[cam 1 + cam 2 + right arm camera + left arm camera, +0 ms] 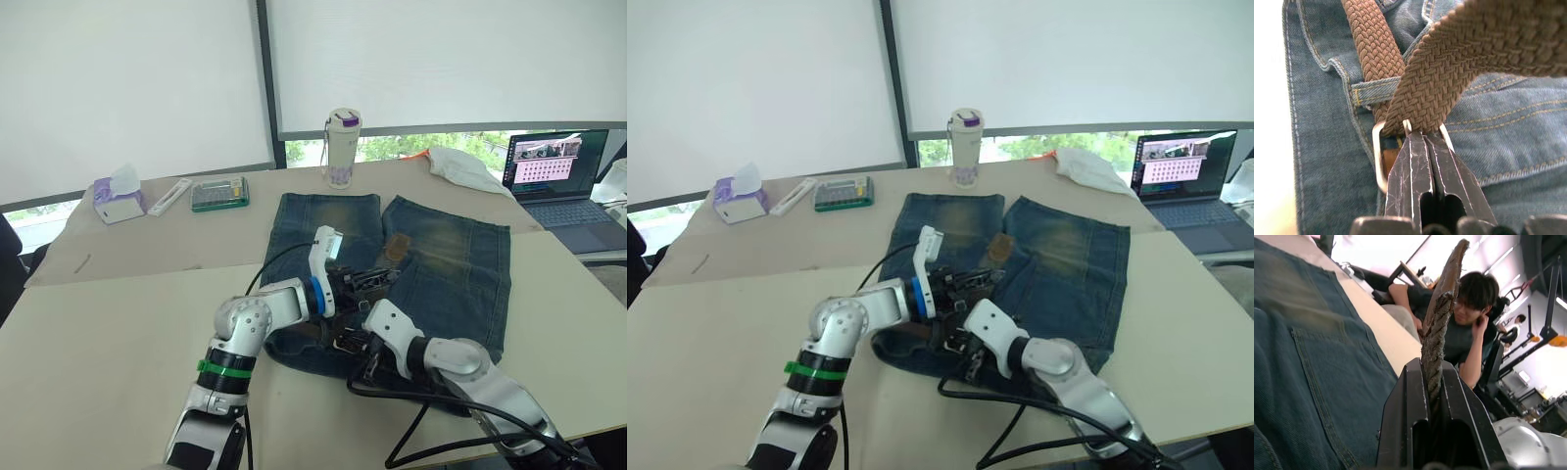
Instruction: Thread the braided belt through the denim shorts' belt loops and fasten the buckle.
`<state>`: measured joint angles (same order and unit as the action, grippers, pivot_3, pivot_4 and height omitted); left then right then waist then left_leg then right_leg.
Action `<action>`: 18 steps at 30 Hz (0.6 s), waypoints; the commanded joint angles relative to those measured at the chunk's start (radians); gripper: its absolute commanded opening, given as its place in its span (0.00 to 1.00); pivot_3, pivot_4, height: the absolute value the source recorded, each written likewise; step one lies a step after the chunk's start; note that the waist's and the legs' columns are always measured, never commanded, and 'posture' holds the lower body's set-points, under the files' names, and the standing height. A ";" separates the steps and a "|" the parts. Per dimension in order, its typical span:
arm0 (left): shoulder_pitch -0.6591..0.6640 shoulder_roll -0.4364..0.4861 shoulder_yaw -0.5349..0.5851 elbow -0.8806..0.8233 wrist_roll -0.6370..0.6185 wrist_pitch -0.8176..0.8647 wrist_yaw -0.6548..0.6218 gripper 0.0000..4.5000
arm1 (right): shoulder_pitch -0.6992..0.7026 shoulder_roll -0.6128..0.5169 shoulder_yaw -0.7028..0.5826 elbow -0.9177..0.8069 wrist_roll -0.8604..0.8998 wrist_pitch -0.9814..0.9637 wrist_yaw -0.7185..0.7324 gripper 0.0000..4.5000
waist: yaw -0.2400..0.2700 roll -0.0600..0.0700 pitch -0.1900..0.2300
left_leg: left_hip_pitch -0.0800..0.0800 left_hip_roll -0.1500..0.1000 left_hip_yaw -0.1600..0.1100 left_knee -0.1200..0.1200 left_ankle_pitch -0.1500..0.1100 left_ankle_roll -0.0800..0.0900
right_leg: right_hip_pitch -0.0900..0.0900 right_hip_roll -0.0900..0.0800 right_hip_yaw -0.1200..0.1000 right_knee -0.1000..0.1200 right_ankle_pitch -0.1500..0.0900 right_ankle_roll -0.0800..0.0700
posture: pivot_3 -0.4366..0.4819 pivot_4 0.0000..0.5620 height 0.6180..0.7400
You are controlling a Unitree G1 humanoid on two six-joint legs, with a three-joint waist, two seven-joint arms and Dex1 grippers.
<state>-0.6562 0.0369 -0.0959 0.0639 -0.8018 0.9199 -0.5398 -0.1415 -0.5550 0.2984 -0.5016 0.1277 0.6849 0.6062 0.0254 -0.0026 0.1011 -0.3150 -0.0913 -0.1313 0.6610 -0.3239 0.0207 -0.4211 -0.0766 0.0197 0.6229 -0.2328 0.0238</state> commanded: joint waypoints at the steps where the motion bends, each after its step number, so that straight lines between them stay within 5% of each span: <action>1: -0.042 -0.023 -0.056 0.037 0.049 -0.039 -0.072 0.00 | 0.051 0.002 -0.017 -0.001 0.016 0.027 -0.008 0.01 | 0.002 0.000 0.000 | 0.000 0.000 0.000 0.000 0.000 0.000 | 0.000 0.000 0.000 0.000 0.000 0.000 | 0.48 0.27 1.00; 18: -0.169 -0.158 -0.118 0.282 0.237 -0.143 -0.157 0.00 | 0.083 0.035 -0.028 0.057 0.013 -0.020 -0.020 0.01 | 0.017 -0.004 0.001 | 0.000 -0.001 0.000 0.000 0.000 0.000 | 0.001 0.000 -0.001 -0.001 0.000 0.000 | 0.48 0.27 1.00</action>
<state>-0.8073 -0.0816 -0.1708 0.3307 -0.5911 0.7882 -0.6910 -0.0666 -0.5158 0.2274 -0.4872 0.1504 0.6487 0.5725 0.0423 -0.0064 0.1023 -0.3145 -0.0924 -0.1312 0.6614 -0.3238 0.0210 -0.4195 -0.0761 0.0188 0.6218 -0.2329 0.0242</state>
